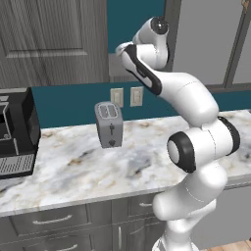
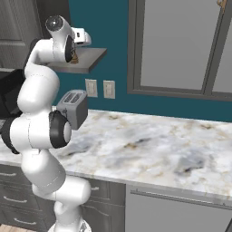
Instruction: Retrieve the shaker from the cabinet and place it next the steak on a plate on the dining table.
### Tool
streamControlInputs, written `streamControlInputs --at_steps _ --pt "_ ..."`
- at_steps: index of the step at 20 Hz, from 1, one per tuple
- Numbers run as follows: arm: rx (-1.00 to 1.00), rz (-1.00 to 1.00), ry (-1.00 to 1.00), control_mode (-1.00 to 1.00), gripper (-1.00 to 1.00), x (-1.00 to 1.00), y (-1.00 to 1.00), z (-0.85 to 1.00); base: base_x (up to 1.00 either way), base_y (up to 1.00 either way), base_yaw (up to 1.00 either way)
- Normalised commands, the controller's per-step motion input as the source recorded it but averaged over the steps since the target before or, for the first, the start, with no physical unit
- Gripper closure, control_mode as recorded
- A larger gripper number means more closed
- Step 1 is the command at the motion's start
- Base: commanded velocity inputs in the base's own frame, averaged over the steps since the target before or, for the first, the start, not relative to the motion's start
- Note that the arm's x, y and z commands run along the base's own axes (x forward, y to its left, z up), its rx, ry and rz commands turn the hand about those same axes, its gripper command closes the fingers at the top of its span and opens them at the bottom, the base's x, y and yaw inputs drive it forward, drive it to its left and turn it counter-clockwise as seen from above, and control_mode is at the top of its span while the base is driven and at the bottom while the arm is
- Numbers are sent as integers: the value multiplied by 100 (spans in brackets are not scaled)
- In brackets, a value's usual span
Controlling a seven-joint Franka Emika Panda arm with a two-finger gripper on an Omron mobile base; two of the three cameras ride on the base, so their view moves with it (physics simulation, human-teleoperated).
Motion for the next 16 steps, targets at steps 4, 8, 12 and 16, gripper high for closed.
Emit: streamControlInputs --at_steps 4,8,12,16 --pt "0 0 0 -100 100 12 36 -17 0 0 0" --pt "0 0 0 -100 100 7 16 -3 0 0 0" --pt "4 0 0 -100 100 0 1 -7 0 0 0" --pt "5 0 0 -100 100 0 0 0 0 0 0"
